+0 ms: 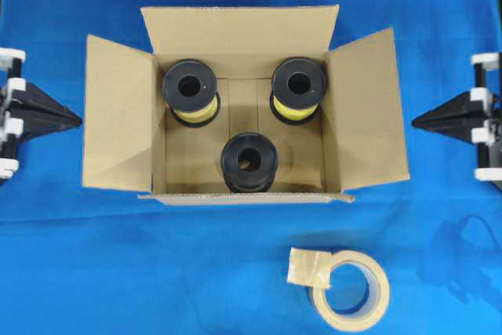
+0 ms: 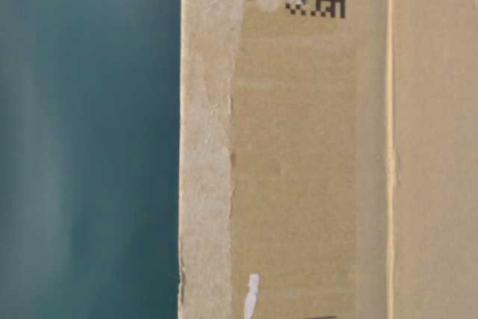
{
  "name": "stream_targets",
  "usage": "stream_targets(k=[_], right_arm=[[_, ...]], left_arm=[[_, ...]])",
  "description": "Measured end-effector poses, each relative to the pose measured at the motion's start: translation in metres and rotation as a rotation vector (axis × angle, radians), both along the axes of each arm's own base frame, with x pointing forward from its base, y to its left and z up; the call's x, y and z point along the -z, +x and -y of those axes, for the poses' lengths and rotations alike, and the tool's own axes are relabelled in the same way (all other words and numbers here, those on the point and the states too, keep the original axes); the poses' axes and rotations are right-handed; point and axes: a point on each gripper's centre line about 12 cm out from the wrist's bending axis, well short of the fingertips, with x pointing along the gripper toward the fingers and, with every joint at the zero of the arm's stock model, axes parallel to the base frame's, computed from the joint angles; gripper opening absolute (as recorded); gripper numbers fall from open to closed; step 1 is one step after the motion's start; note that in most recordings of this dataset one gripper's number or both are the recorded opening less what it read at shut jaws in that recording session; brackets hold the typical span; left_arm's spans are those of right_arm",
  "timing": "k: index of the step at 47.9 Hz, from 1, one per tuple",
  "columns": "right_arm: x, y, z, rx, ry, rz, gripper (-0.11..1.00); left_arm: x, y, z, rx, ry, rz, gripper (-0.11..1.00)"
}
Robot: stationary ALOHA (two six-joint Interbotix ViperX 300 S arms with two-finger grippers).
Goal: Close the cardboard box.
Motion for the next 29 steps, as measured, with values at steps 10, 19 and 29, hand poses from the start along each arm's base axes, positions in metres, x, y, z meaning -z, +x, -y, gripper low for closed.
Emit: stream_targets(k=[10,19,29], right_arm=[[0.019,0.009,0.001,0.006,0.008,-0.038,0.00],[0.017,0.012,0.001,0.008,0.005,-0.001,0.00],[0.012,0.027,0.002,0.008,0.002,0.034,0.00]], left_arm=[[0.007,0.005,0.000,-0.006,-0.009,-0.018,0.00],[0.006,0.008,-0.001,-0.009,-0.011,0.011,0.00],[0.011,0.031,0.001,0.005,-0.002,0.083,0.00]])
